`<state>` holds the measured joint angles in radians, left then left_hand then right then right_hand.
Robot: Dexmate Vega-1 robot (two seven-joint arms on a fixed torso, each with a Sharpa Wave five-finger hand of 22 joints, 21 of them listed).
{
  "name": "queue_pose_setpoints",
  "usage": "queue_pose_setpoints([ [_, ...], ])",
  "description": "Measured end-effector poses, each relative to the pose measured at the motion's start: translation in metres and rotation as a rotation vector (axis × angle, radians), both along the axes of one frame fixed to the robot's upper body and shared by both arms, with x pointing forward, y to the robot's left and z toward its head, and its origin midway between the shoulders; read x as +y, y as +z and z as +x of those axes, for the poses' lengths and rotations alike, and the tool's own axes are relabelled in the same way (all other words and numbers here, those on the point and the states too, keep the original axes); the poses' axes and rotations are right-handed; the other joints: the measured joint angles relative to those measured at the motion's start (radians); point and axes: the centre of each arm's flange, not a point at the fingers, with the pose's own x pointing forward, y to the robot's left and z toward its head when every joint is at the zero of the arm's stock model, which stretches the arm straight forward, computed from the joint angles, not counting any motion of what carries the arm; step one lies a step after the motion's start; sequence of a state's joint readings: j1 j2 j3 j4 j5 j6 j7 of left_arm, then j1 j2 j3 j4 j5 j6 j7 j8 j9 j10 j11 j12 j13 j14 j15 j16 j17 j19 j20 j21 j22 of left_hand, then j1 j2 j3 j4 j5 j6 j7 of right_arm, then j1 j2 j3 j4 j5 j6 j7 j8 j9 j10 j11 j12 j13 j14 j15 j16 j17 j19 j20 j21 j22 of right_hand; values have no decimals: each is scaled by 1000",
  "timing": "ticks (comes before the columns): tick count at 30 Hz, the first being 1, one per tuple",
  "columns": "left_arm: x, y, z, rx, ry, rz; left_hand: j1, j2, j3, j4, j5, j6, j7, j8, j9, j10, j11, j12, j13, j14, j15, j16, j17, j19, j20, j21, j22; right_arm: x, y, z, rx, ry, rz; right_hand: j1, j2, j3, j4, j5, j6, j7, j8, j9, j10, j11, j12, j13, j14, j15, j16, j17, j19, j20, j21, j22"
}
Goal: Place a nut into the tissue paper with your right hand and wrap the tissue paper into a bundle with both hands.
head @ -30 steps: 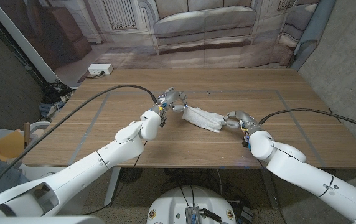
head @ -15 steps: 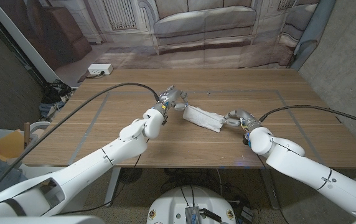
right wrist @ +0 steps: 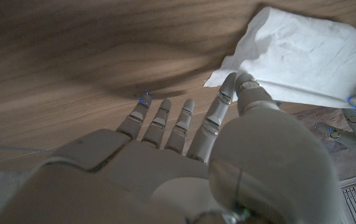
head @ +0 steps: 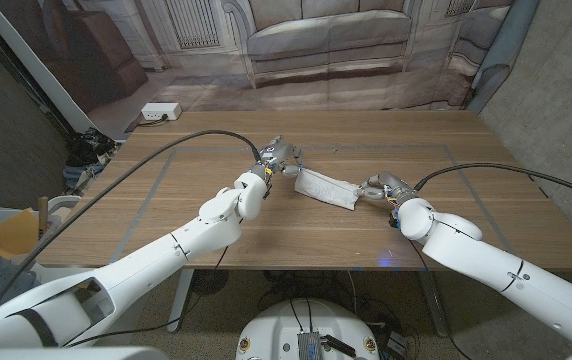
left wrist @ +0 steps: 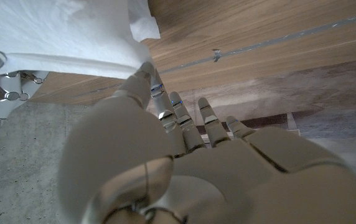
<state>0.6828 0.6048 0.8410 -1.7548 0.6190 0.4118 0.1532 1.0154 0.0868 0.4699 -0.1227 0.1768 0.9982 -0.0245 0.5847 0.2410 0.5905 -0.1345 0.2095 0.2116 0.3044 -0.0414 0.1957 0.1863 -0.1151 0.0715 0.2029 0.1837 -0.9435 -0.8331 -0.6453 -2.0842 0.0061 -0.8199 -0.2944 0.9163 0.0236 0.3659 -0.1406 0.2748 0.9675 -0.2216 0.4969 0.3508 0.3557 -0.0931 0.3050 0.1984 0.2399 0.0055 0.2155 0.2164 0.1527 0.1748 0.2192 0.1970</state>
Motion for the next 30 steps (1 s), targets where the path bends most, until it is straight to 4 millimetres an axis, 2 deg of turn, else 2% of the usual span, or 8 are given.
queue_pose_setpoints([
  [12, -5, -1, 9, -49, 32, 61, -3, -2, 10, 1, -3, -5, 5, 0, 1, -9, -9, 0, 5, 0, 0, 0, 0, -7, 7, 0, 0, 2, -2, 9, 21, -11, -7, 5, 5, 4, -4, -5, -4, 4, 0, 3, 0, 0, 0, 0, 0, 0, 0, 0, 0, 0, -5, 0],
  [30, -10, -10, 18, -98, 37, 115, -3, -3, 18, -7, -3, -16, 1, -7, 8, -21, -21, -9, 7, -9, 2, 0, 0, -13, 13, 0, 0, 7, -5, 8, 22, -28, -15, 6, 5, 4, -4, -16, -25, 3, 0, 2, 0, 0, -6, 0, 0, 0, 0, 0, -3, -3, -4, 0],
])
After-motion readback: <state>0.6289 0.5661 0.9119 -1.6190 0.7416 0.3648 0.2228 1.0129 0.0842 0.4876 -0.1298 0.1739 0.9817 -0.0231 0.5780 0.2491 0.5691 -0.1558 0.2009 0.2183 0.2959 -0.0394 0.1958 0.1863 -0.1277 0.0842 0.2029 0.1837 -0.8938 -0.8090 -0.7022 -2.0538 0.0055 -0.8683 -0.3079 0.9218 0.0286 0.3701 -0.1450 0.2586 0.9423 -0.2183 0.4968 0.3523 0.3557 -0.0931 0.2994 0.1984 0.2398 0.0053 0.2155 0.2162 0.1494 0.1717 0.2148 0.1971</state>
